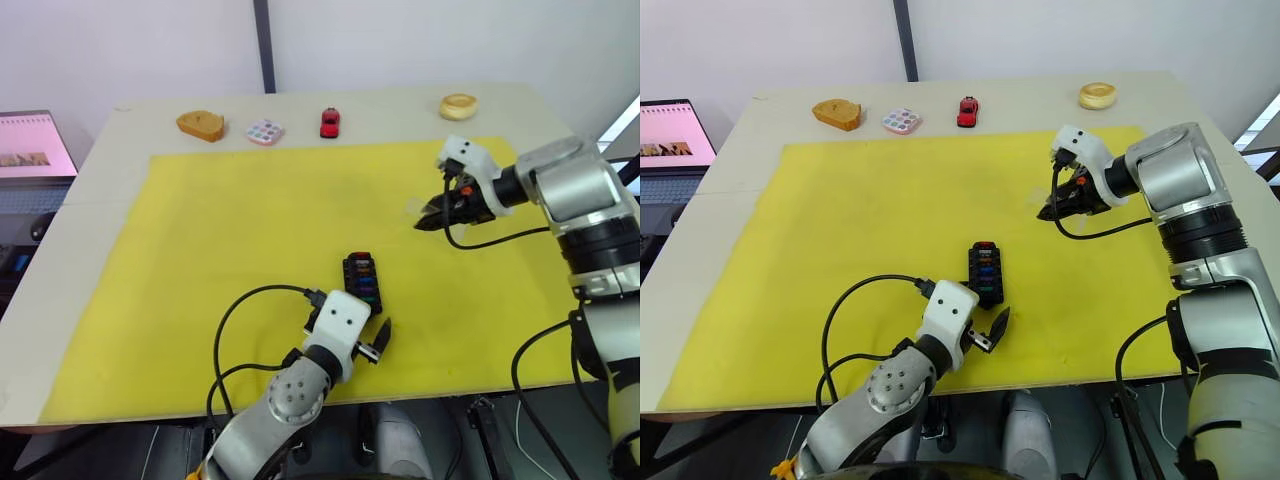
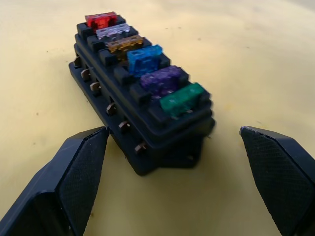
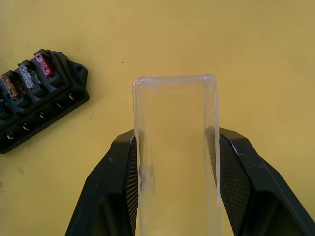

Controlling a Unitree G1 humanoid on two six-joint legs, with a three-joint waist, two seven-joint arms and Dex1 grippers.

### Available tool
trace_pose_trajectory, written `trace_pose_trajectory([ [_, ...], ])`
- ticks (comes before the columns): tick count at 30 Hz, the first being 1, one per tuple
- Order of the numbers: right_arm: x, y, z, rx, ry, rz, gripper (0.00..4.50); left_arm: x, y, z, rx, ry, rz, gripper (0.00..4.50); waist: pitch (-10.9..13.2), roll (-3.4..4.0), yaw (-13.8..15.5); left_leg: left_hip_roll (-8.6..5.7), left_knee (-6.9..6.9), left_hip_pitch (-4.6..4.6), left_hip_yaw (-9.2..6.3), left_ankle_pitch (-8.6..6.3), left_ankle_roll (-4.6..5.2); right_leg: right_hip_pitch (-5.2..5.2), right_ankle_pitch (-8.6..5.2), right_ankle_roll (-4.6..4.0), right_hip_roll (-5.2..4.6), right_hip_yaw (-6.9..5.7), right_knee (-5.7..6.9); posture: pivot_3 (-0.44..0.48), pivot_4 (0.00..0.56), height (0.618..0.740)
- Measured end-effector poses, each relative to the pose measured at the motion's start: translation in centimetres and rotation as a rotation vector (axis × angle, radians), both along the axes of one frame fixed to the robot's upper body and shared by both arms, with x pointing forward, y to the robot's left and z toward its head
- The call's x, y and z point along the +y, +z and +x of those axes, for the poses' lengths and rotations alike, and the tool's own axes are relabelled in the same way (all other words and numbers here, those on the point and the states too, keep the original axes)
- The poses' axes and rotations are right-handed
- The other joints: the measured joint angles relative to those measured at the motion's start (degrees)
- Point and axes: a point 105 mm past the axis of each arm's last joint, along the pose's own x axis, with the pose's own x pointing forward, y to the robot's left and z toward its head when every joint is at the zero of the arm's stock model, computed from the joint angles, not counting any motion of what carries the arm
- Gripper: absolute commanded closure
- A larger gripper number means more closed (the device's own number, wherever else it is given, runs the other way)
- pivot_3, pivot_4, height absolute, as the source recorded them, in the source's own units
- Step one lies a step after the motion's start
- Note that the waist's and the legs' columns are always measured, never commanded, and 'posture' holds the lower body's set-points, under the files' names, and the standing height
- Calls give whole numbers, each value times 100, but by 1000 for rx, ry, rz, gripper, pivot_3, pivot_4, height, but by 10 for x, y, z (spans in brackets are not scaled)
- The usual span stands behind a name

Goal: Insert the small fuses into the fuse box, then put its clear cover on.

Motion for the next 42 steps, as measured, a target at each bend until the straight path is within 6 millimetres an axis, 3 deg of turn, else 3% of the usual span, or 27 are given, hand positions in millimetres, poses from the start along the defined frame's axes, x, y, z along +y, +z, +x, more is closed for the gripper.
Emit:
trace_pose_trajectory([
  [7,-6,-1,-6,4,-38,3,2852,-4,-6,10,8,15,29,0,-1,0,9,1,4,6,-1,-4,5,3,0,-2,-1,-1,0,0,150,740],
  [10,-6,1,-6,0,-51,9,2852,-12,-6,23,36,35,18,0,-2,-2,69,0,9,15,-2,-16,24,-2,0,-6,-3,-2,-5,0,150,740],
  [16,-6,0,-8,0,-59,17,2852,-12,-11,25,49,60,35,0,-15,-3,93,0,9,18,-4,-13,19,3,1,-7,-6,-2,-8,0,150,740],
  [19,-9,2,-9,-4,-70,17,2852,-11,-12,25,53,74,39,877,-17,-3,89,0,9,19,-4,-12,17,4,1,-8,-13,-2,-8,0,150,740],
  [21,-11,3,-8,-8,-77,14,2852,-9,-12,25,56,87,39,1844,-18,-3,80,2,9,19,-4,-13,18,3,1,-8,-13,-2,-8,0,150,740],
  [22,-11,3,-8,-10,-78,15,2852,-8,-11,25,58,93,41,1976,-18,-2,78,3,8,19,-4,-13,18,3,1,-8,-12,-2,-8,0,150,740],
  [34,-13,-1,-13,-8,-75,23,2852,10,-7,23,64,92,-25,1974,-18,-2,-49,12,6,16,-3,-16,3,14,1,-6,-1,-2,-1,0,150,740],
  [38,-13,7,-12,-84,-21,29,2852,25,-5,20,-5,-51,-9,1974,-17,-2,-48,13,4,14,-2,-18,-2,6,1,-7,5,-2,-1,0,150,740],
  [42,-14,2,-17,-103,34,-1,2852,37,-3,21,-42,-262,38,1974,-17,-1,-28,9,4,14,2,-19,-2,-14,1,-6,5,-3,-3,0,150,740],
])
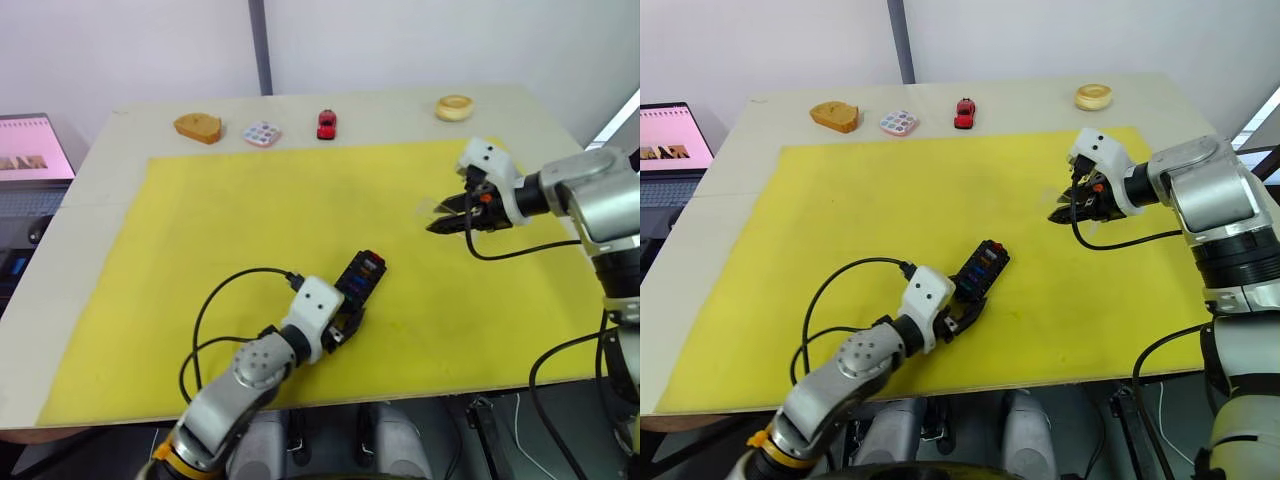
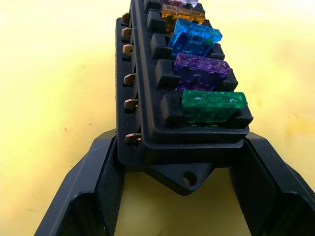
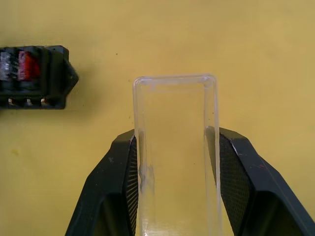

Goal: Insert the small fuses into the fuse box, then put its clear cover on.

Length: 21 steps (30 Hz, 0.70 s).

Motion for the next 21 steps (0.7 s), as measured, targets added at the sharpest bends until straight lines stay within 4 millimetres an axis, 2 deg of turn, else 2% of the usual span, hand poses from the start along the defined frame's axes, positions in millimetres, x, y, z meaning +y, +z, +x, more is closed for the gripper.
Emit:
trace_pose_trajectory([
  [5,1,3,1,-51,26,-10,2852,15,5,7,13,-254,67,1974,1,1,1,1,0,-9,2,2,-3,-2,0,1,2,0,3,0,150,740],
  [12,18,15,-8,-124,105,2,2852,34,21,42,7,-470,208,1974,1,1,4,-2,0,-19,8,8,1,5,11,20,4,-1,4,0,150,740],
  [17,25,6,-15,-41,101,7,2852,24,25,74,-7,-558,243,1974,2,0,35,-3,5,-20,9,8,2,6,11,20,3,-2,3,0,150,740],
  [21,30,-2,-19,-28,134,1,2852,14,22,82,24,-649,248,1974,2,0,28,-2,4,-26,9,13,10,0,12,22,3,-2,4,0,150,740],
])
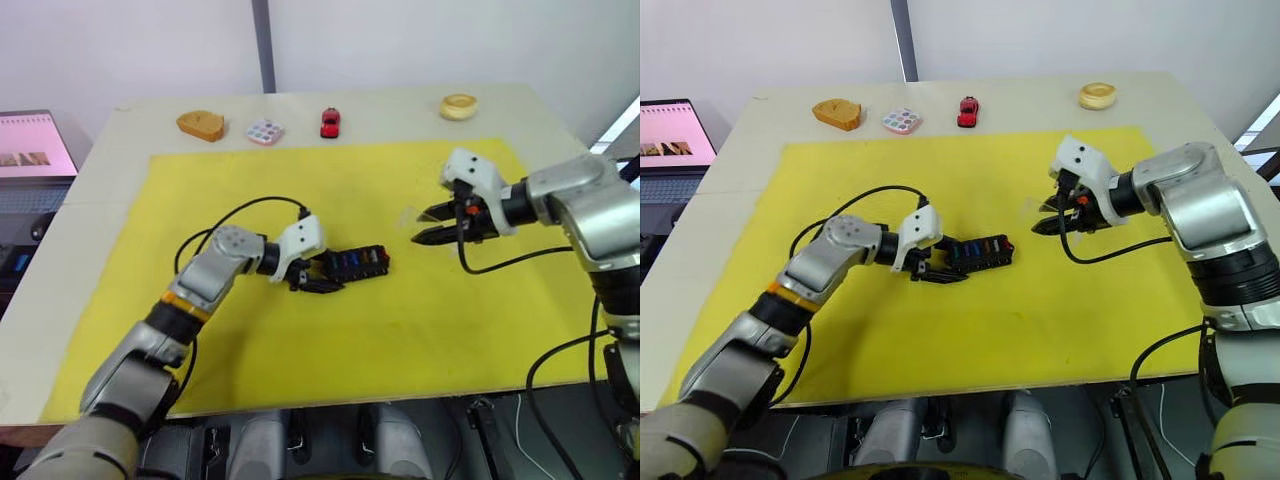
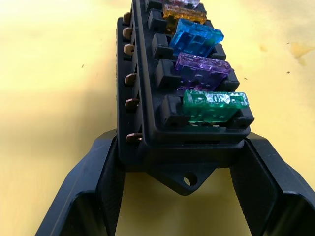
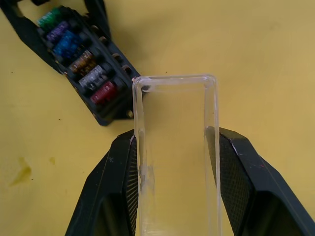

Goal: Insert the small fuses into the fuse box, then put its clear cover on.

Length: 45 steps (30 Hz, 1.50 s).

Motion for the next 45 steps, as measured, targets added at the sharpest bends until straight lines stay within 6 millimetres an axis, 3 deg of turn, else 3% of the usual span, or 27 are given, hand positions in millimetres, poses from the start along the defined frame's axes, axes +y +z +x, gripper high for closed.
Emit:
trace_pose_trajectory([
  [7,8,-3,-17,15,85,-19,2852,2,-4,-10,105,-137,-6,1974,0,0,-25,0,2,2,-1,2,3,3,0,1,-1,0,2,0,150,740],
  [15,15,-2,-23,25,115,-6,2852,-2,-9,-7,79,-172,38,1974,0,0,-13,-1,5,4,-5,1,5,5,-1,-1,-6,0,2,0,150,740],
  [24,44,1,-20,52,174,-14,2852,2,-13,-8,75,-156,33,1974,0,0,-39,0,6,8,-8,1,5,4,-1,-2,-6,0,5,0,150,740],
  [28,49,-2,-18,8,199,-51,2852,4,-13,-9,75,-135,16,200,-1,1,-49,1,5,10,-7,0,5,6,-1,-1,-4,1,6,0,150,740],
  [29,49,-4,-17,3,199,-62,2852,4,-14,-10,73,-132,11,90,-1,1,-44,1,5,10,-7,0,5,7,-1,-1,-4,1,6,0,150,740],
  [35,56,-8,-20,11,214,-48,2852,8,-13,-13,59,-67,-5,90,-1,1,-59,2,6,13,-7,1,5,10,0,-1,-3,2,13,0,150,740],
  [40,60,-15,-17,-21,242,-96,2852,32,-8,-23,29,-21,32,90,-1,1,-125,8,0,15,0,3,1,2,-1,-1,2,2,19,0,150,740],
  [45,76,-7,-16,-13,263,-92,2852,47,-3,-33,49,42,9,90,-1,1,-136,8,0,13,1,3,0,0,-1,0,1,1,19,0,150,740],
])
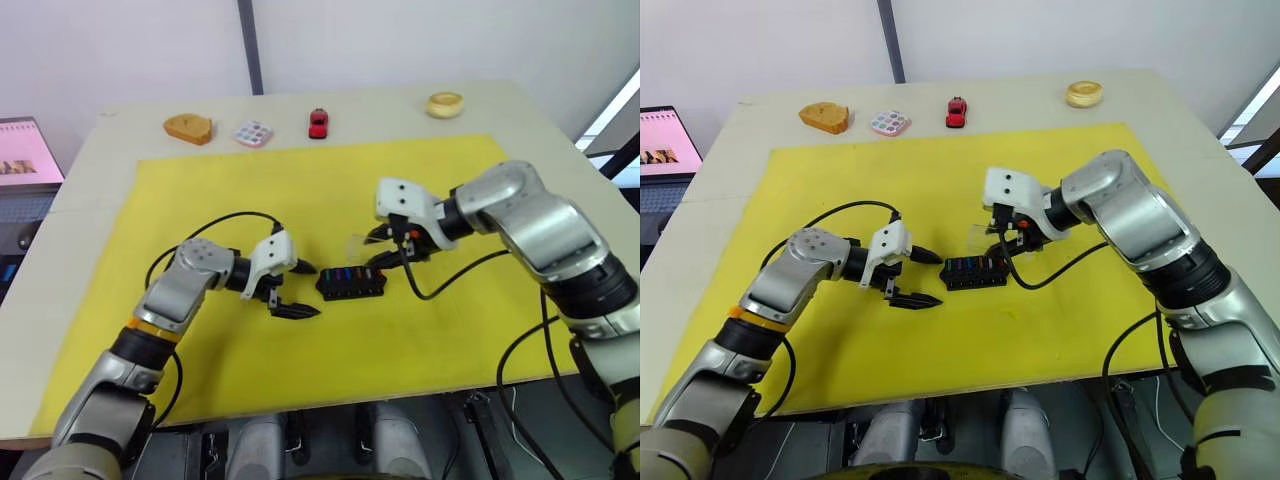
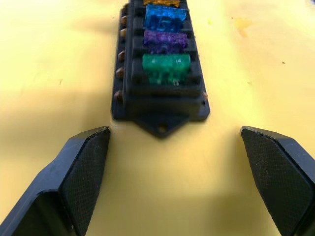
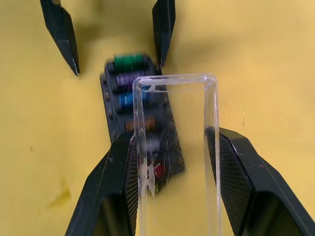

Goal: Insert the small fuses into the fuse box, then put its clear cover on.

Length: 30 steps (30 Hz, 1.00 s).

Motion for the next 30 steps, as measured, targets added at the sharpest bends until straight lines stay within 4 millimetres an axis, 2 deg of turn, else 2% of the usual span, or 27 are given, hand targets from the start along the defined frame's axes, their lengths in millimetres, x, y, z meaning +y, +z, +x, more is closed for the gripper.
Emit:
trace_pose_trajectory([
  [4,7,0,0,-6,23,-35,2852,7,1,-9,8,49,-20,90,0,0,66,-2,1,1,0,-7,-13,-9,-6,-10,-4,0,-3,0,150,740],
  [8,21,0,-2,-21,88,-34,2852,9,6,-6,-19,111,-44,90,0,0,100,-5,1,-2,0,-8,-14,-4,-3,-6,-3,0,-2,0,150,740],
  [14,18,-5,3,-32,102,-69,2852,17,9,-6,-33,175,-76,90,0,0,84,-5,0,-2,2,-5,-11,0,0,0,0,0,1,0,150,740],
  [24,18,-12,-4,-34,132,-97,2852,8,9,-13,-41,161,-107,90,0,0,89,-5,1,-1,6,-8,-16,2,0,0,-1,0,0,0,150,740],
  [27,18,-12,-4,-41,135,-101,2852,-6,0,-16,-28,124,-107,90,0,-1,99,-6,0,0,6,-8,-16,4,0,0,-1,0,-1,0,150,740],
  [30,18,-12,-5,-39,131,-103,2852,-21,-6,-5,-43,113,-96,90,-1,-2,107,-6,1,0,5,-8,-16,4,0,0,-1,-1,-1,0,150,740],
])
